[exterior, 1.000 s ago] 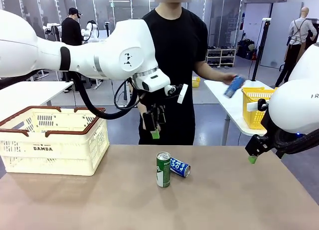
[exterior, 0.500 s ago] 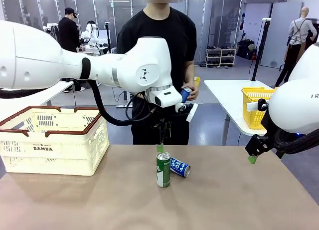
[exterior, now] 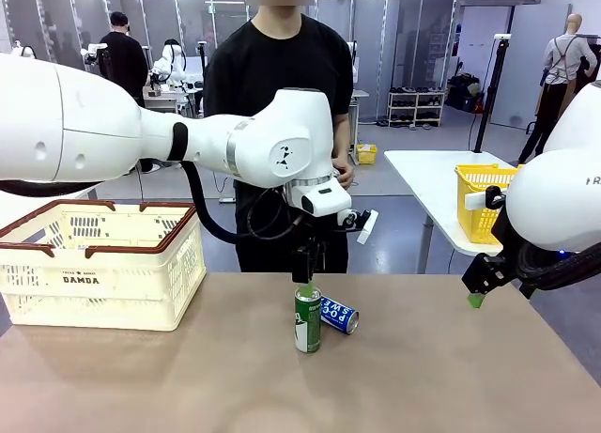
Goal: Place the drinks into the Shopping basket.
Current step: Pick up one drink and place it into the Shopping basket.
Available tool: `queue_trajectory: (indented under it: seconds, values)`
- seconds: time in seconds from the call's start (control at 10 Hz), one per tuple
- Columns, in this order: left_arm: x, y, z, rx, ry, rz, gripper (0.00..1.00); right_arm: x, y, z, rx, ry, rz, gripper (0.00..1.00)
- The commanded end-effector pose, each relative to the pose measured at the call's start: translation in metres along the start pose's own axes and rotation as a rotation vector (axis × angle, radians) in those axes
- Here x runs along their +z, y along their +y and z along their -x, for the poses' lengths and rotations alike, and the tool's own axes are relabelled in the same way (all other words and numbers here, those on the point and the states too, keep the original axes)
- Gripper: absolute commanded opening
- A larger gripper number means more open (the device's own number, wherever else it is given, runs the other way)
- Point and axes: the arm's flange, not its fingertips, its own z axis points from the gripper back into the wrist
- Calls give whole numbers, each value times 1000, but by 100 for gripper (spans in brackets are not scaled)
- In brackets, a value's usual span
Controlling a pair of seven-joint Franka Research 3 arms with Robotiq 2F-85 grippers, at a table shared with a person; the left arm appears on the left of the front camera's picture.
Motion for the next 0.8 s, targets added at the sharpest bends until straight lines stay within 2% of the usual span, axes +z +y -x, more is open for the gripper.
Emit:
queue_trajectory:
  seconds: [0.0, 0.7]
  values:
    - [-4, -1, -3, 28, 58, 13, 100, 1, -2, 0, 18, 3, 1, 100]
    - [-38, 4, 0, 49, 44, 56, 100, 1, -2, 0, 18, 3, 1, 100]
